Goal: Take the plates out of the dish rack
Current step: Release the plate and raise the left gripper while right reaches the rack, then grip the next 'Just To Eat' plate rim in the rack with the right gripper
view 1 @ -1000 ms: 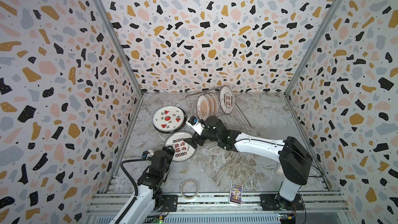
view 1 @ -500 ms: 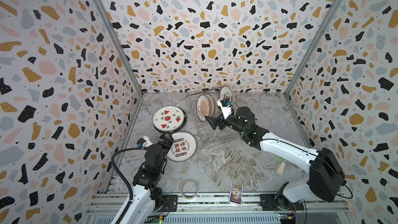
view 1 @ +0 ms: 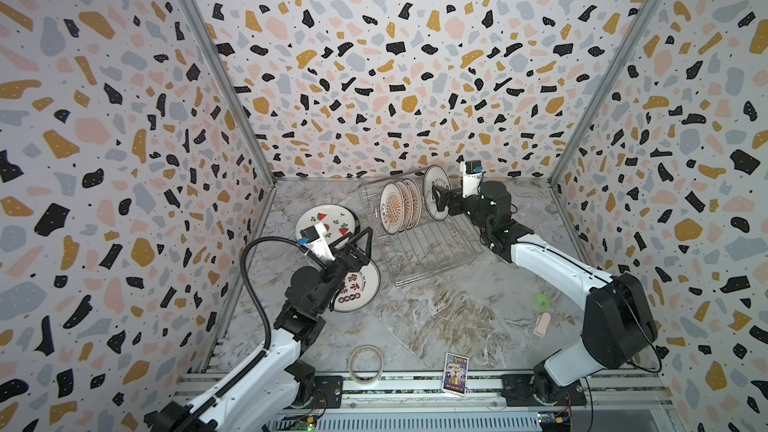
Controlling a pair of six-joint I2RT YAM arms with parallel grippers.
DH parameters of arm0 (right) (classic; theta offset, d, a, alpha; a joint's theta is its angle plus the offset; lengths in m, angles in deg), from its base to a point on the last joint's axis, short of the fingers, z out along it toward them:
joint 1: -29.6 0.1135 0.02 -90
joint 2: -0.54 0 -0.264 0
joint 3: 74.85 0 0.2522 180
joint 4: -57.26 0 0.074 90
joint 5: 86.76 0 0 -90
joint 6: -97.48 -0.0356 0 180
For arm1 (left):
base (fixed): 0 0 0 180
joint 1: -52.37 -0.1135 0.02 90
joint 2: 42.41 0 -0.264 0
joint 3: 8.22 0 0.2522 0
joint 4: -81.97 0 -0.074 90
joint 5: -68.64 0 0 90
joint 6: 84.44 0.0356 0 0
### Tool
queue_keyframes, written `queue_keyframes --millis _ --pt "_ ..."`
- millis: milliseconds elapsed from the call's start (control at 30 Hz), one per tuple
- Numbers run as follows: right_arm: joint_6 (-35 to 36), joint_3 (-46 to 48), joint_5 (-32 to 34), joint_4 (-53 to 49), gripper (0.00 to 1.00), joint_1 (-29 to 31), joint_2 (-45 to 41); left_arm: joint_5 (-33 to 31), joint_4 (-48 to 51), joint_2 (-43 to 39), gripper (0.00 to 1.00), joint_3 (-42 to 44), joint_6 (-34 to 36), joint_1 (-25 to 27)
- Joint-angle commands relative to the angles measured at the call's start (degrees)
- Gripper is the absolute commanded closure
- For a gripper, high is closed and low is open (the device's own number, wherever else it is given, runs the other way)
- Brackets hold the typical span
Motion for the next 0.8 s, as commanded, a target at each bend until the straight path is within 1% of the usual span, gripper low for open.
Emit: queue_keyframes --millis 0,133,267,333,433,500,667,767 --pt "-0.6 -4.3 0.6 -2.8 0.01 -1.6 2.8 3.3 -8.0 3.1 0.0 -2.9 7.8 1.9" --pt "0.1 -9.1 3.8 -5.0 0.01 -2.7 7.7 6.4 -10.6 8.7 0.0 -5.4 10.0 3.2" --pt "0.7 -13.4 5.0 -6.8 0.02 -3.4 12.4 5.9 -11.0 12.8 0.0 -7.2 11.9 3.9" --pt "1.5 -15.9 6.8 -8.5 0.07 -3.4 14.8 5.2 -10.8 14.3 0.0 -8.0 12.6 4.1" --pt "2.0 -19.5 9.4 -10.9 0.18 -3.3 18.1 4.7 -10.8 16.8 0.0 -9.2 12.9 4.2" --pt "2.4 -20.9 11.0 -11.8 0.3 -3.3 19.4 5.2 -11.3 18.6 0.0 -9.9 12.9 4.3" --pt "4.1 -22.8 14.2 -12.3 0.48 -2.1 21.3 4.6 -11.1 21.4 0.0 -10.9 13.5 4.3" --pt "4.7 -24.7 15.8 -13.4 0.54 -1.5 23.0 4.0 -11.5 22.8 0.0 -10.9 13.4 4.3"
